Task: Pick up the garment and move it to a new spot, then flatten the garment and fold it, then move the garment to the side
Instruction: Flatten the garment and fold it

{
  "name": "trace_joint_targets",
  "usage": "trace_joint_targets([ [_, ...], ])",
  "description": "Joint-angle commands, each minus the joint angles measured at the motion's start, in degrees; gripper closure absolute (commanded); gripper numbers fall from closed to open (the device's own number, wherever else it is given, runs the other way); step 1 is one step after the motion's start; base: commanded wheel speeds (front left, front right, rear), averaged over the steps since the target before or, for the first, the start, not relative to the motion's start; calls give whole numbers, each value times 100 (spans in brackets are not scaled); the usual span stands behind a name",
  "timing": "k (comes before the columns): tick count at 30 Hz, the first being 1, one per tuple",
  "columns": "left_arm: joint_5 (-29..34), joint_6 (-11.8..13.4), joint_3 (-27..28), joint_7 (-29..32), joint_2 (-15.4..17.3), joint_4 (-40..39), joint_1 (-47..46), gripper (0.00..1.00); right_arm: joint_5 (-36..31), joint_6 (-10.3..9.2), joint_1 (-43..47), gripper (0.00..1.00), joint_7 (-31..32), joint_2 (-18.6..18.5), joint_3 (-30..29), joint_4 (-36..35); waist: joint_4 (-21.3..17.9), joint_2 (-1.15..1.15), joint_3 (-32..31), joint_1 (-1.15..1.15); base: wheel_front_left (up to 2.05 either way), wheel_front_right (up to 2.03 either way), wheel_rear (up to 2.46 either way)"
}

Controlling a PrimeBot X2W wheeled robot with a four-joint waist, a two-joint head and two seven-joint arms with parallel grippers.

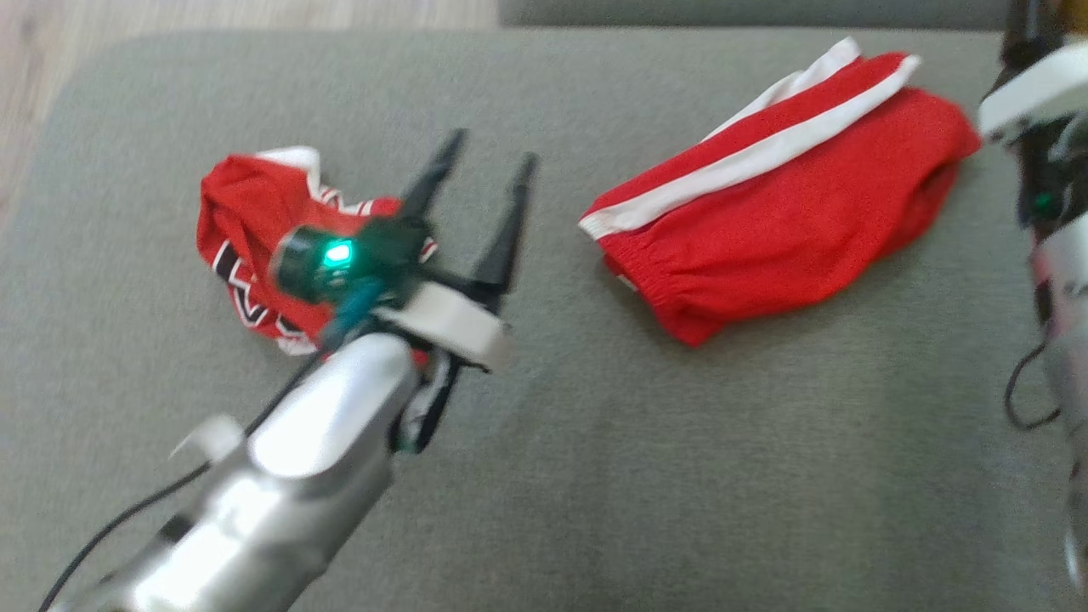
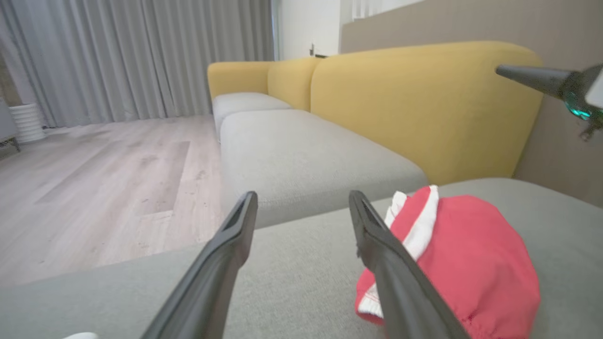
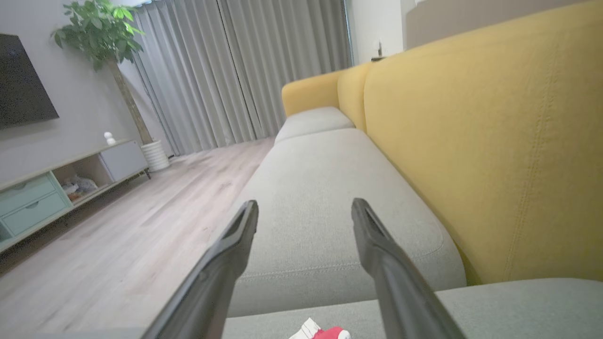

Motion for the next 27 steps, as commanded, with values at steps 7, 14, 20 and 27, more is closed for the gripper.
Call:
trace_joint_targets([
  [7, 453, 301, 1830, -54, 509, -1361, 1137, 0, 658, 39, 1405, 0, -233, 347, 276, -1754, -561, 0, -608, 1, 0, 0, 0],
  [14, 812, 110, 2845, -54, 278, -1838, 2503, 0, 488, 39, 3168, 0, -258, 1081, -49, -3016, -824, 0, -860, 1, 0, 0, 0],
  [20, 1185, -193, 3325, -54, -78, -1773, 3365, 0, 118, 39, 4404, 0, -245, 1312, -191, -3649, -923, 0, -967, 1, 0, 0, 0],
  [27, 1590, -571, 3731, -54, -424, -1690, 3560, 0, 220, 39, 4787, 0, -209, 1323, -204, -3913, -883, 0, -854, 1, 0, 0, 0],
])
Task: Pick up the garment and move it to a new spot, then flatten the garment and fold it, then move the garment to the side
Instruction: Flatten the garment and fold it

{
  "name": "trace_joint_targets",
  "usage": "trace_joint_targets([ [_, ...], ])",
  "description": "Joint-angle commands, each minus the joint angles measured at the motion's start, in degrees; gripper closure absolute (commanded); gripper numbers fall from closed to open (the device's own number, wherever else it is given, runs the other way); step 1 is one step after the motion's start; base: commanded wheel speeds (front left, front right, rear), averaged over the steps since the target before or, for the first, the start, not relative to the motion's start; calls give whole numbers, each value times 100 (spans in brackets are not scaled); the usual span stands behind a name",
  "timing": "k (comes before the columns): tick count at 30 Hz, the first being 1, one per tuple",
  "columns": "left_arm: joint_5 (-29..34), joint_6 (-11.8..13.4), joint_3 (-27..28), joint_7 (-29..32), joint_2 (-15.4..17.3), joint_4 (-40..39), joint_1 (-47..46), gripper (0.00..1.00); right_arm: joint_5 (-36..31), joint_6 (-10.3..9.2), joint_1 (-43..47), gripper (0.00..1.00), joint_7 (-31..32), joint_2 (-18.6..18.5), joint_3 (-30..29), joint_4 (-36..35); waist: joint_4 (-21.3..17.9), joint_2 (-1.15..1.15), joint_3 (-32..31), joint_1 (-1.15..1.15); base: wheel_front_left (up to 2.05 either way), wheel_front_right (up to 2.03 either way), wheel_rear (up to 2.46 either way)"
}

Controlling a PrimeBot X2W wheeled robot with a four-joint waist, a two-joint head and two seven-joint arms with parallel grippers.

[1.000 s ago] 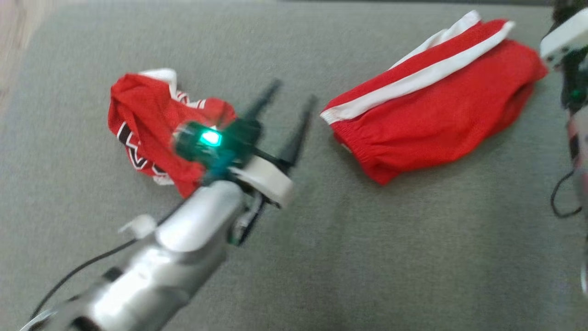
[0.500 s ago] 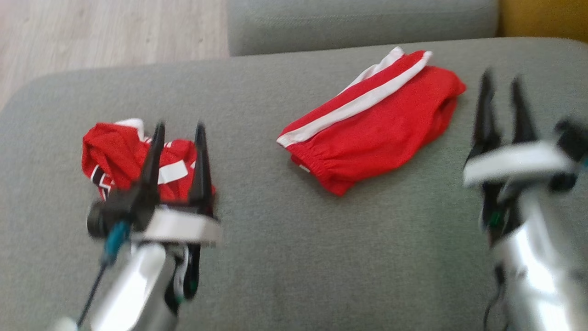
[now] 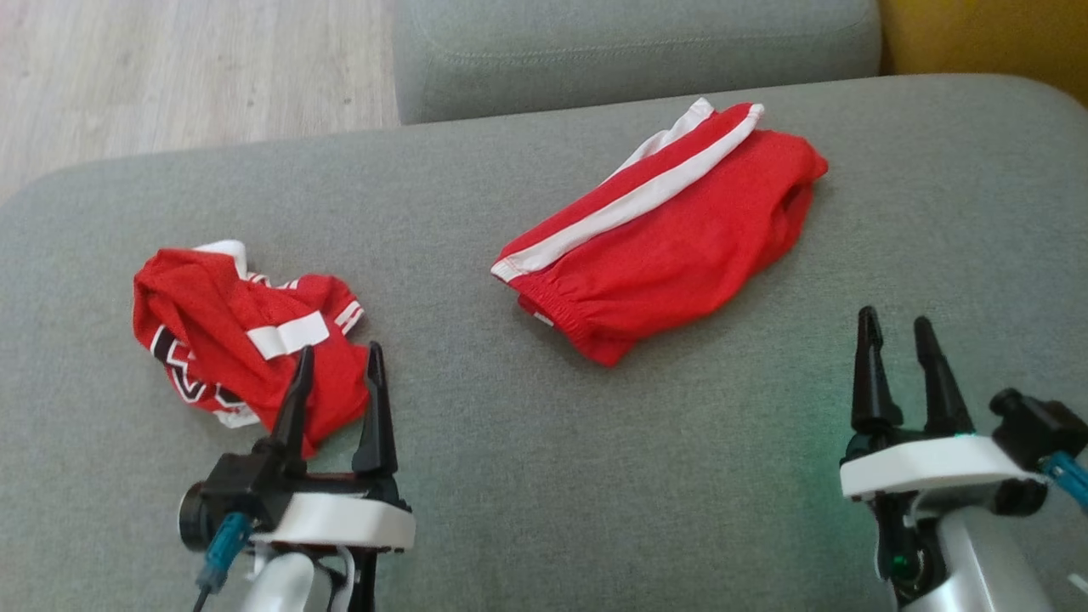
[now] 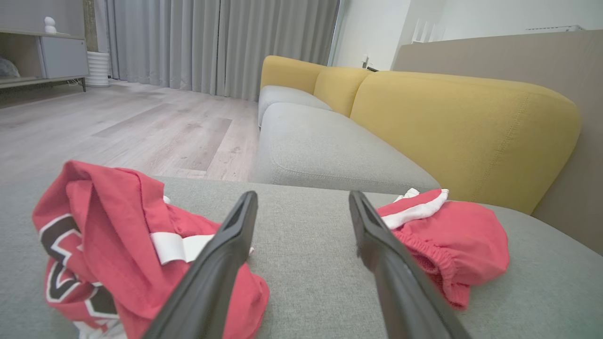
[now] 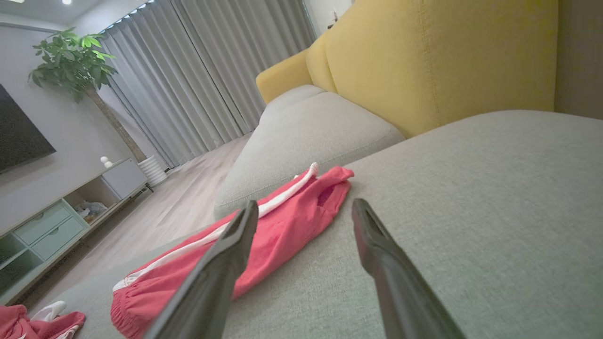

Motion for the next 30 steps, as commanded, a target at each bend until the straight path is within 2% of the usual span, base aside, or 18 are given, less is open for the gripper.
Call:
trace_joint_targets([
  [1, 113, -71, 284, -47, -28, -169, -285, 0, -63, 39, -253, 0, 15, 5, 88, -260, 47, 0, 78, 0, 0, 0, 0],
  [7, 397, -344, 383, -47, -191, -168, -554, 0, -453, 39, -680, 0, 404, 6, -189, -494, 211, 0, 492, 0, 0, 0, 0],
  [14, 590, -514, 408, -47, -302, -155, -883, 0, -1050, 39, -1738, 0, 1333, 5, -788, -300, 439, 0, 991, 0, 0, 0, 0],
  [19, 686, -639, 314, -47, -375, -71, -1096, 0, -1603, 39, -2797, 0, 2182, -56, -1531, 539, 664, 0, 1301, 0, 0, 0, 0],
  [26, 662, -710, 59, -47, -429, 33, -1337, 0, -2540, 39, -4115, 0, 2764, -446, -2688, 2200, 1086, 0, 1638, 0, 0, 0, 0],
  [30, 516, -679, -109, -47, -433, 70, -1372, 0, -3050, 39, -4509, 0, 2887, -652, -3059, 2790, 1235, 0, 1763, 0, 0, 0, 0],
])
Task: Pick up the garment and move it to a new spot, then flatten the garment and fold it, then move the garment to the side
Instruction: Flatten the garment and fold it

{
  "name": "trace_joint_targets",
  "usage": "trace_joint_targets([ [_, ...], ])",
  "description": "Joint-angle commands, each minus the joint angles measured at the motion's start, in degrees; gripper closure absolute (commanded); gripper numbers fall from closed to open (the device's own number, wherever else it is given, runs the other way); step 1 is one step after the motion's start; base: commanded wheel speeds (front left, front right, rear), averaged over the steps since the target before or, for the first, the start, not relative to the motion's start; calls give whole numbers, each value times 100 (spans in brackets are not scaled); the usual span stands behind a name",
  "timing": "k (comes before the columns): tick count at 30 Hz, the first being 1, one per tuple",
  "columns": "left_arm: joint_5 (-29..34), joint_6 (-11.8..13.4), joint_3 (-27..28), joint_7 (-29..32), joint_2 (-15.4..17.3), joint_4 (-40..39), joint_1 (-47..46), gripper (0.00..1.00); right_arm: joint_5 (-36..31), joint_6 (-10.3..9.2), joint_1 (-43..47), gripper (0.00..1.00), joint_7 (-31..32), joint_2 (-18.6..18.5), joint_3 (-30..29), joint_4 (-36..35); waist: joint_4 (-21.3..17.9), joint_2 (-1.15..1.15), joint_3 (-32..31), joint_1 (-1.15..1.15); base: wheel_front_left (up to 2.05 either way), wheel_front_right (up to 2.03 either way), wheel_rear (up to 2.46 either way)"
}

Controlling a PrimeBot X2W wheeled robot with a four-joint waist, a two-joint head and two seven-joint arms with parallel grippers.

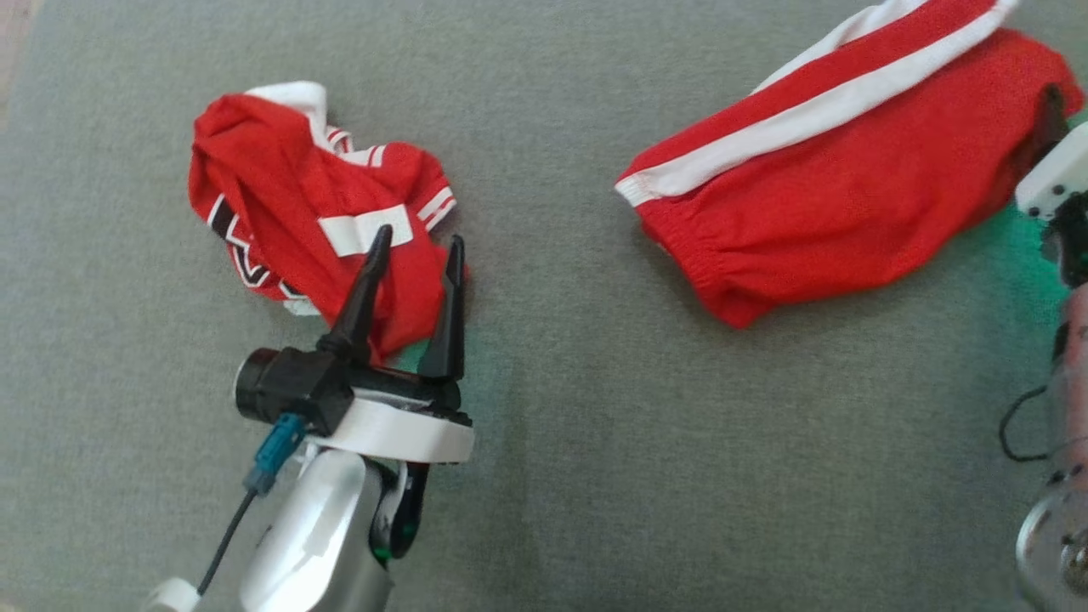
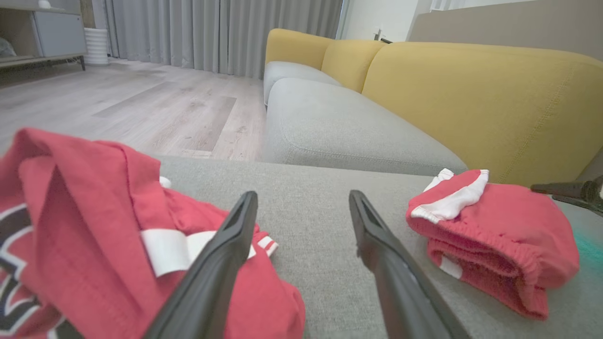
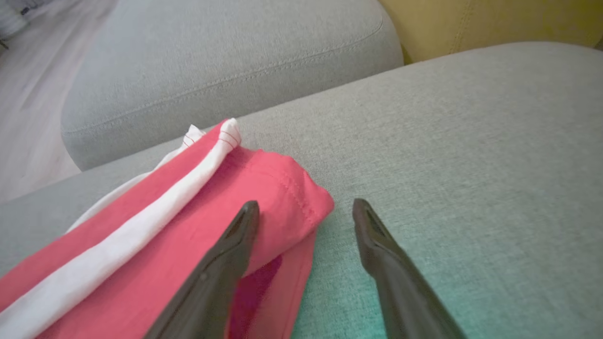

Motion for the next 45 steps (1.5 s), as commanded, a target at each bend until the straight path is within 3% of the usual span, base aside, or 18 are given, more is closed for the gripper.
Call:
trace_joint_targets([
  [1, -73, 45, 61, -46, 17, -159, -143, 0, -139, 39, -341, 0, 85, -81, -64, 39, 108, 0, 136, -1, 0, 0, 0],
  [8, -309, 144, -300, -46, 16, -234, -231, 0, -802, 39, -744, 0, 128, -345, -286, 712, 268, 0, 297, -1, 0, 0, 0],
  [17, -306, 212, -373, -46, 15, -290, -341, 0, -668, 39, -997, 0, 319, -464, -111, 1671, 299, 0, 313, -1, 0, 0, 0],
  [18, -293, 210, -361, -46, 15, -293, -343, 0, -607, 39, -1035, 12, 315, -474, -65, 1756, 294, 0, 314, -1, 0, 0, 0],
  [19, -281, 208, -348, -46, 15, -296, -343, 0, -556, 39, -1060, 100, 277, -496, -25, 1814, 285, 0, 313, -1, 0, 0, 0],
  [27, -222, 213, -241, -46, 15, -292, -262, 0, -76, 39, -1166, 100, -293, -543, 374, 2023, 115, 0, 142, -1, 0, 0, 0],
  [34, -179, 180, -39, -46, 15, -263, -37, 0, 353, 39, -794, 100, -899, -822, 878, 2038, -209, 0, -280, -1, 0, 0, 0],
  [45, -31, 72, 142, -46, 15, -178, 302, 0, 1106, 39, 273, 100, -1237, -1389, 654, 1966, -605, 0, -771, -1, 0, 0, 0],
])
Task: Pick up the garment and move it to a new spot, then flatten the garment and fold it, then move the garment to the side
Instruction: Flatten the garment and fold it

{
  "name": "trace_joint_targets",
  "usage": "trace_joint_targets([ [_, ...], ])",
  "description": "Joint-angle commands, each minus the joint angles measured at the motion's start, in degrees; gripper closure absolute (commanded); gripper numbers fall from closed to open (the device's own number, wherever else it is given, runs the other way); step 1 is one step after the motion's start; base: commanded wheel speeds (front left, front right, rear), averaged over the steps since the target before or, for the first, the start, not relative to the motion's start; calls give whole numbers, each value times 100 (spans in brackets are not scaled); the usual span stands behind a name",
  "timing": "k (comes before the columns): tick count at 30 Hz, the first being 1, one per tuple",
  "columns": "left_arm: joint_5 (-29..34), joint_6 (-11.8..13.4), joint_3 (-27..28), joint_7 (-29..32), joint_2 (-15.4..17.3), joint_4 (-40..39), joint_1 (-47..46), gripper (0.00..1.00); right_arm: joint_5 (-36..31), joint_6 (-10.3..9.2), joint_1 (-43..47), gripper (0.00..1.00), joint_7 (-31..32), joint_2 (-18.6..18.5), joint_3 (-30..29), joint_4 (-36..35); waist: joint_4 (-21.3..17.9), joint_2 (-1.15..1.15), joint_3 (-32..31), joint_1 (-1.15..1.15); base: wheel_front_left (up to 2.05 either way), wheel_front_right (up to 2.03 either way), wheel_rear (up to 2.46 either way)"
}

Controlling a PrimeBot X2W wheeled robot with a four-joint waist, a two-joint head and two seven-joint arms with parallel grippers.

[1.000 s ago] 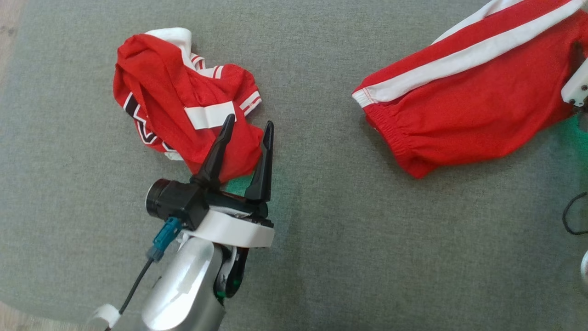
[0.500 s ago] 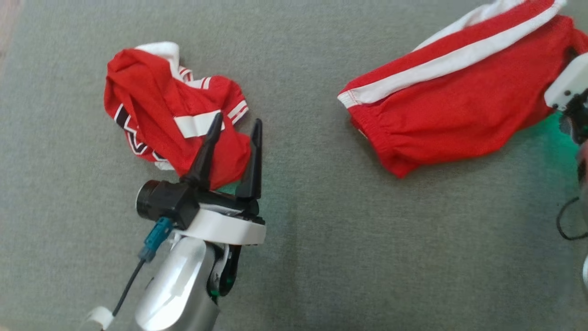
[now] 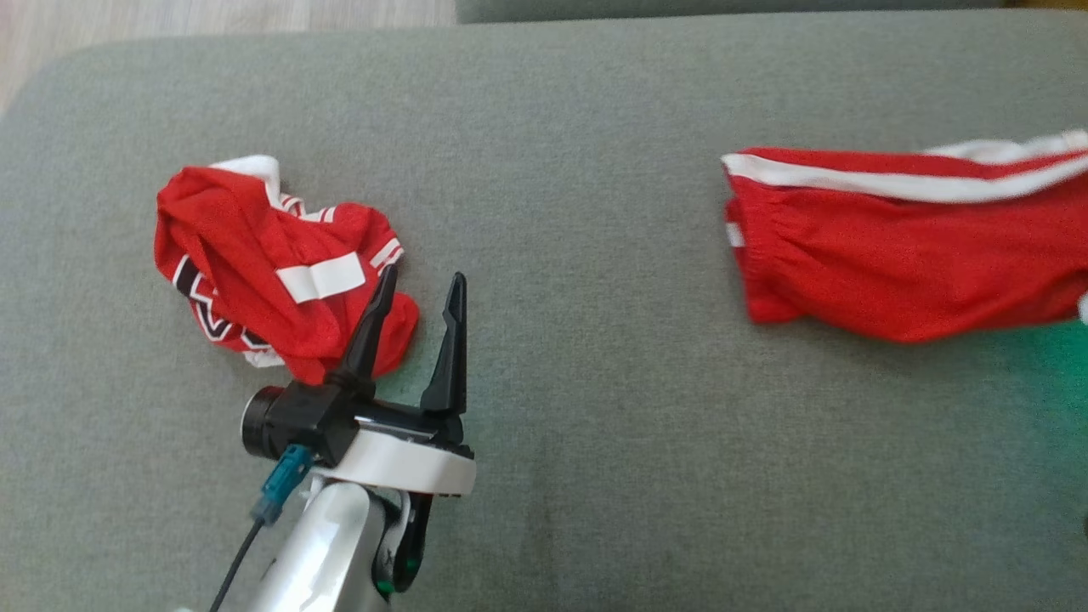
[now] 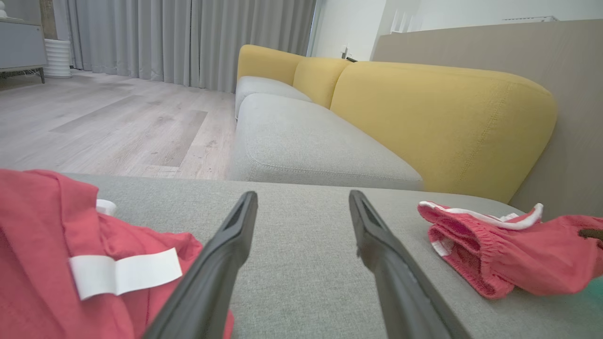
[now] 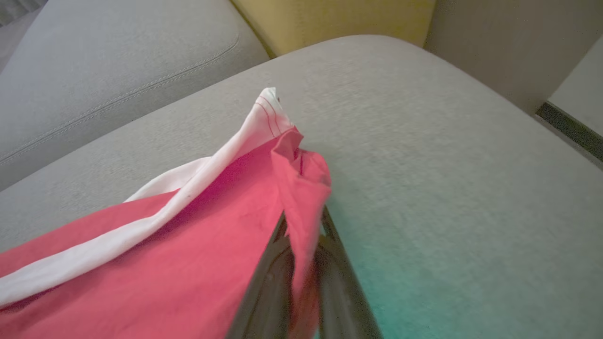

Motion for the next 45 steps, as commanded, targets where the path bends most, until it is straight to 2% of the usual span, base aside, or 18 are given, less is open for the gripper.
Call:
trace_joint_targets([
  [1, 37, -23, 228, -46, 27, -161, -40, 0, 22, 39, 24, 100, -97, -150, 45, -199, -45, 0, -60, 1, 0, 0, 0],
  [3, 49, -43, 215, -46, 27, -158, -39, 0, 46, 39, 188, 100, -190, -236, -68, -195, -37, 0, -80, 1, 0, 0, 0],
  [10, 131, -100, 209, -46, 27, -101, -41, 0, 170, 39, 321, 100, -415, -89, -236, -322, 25, 0, -130, 1, 0, 0, 0],
  [15, 117, -104, 286, -46, 27, -59, 9, 0, 406, 39, 285, 100, -631, 253, 103, -646, 37, 0, -259, 1, 0, 0, 0],
  [23, 160, -105, 356, -46, 27, -1, 114, 0, 1785, 39, 677, 100, -540, 875, 1511, -2000, 1, 0, -611, 1, 0, 0, 0],
  [25, 157, -97, 379, -46, 27, -4, 120, 0, 1971, 39, 777, 100, -496, 903, 1738, -2224, 3, 0, -640, 1, 0, 0, 0],
  [29, 176, -117, 418, -46, 27, 26, 159, 0, 2661, 39, 1175, 100, -377, 897, 2585, -3044, 38, 0, -734, 1, 0, 0, 0],
  [33, 229, -137, 441, -46, 27, 47, 208, 0, 3103, 39, 1433, 100, -333, 798, 3308, -3528, 97, 0, -785, 1, 0, 0, 0],
  [37, 233, -152, 428, -46, 27, 68, 232, 0, 3352, 39, 1500, 100, -336, 723, 3860, -3628, 181, 0, -804, 1, 0, 0, 0],
  [45, 214, -131, 428, -46, 27, 73, 245, 0, 3398, 39, 1469, 100, -154, 513, 5033, -3212, 326, 0, -775, 1, 0, 0, 0],
])
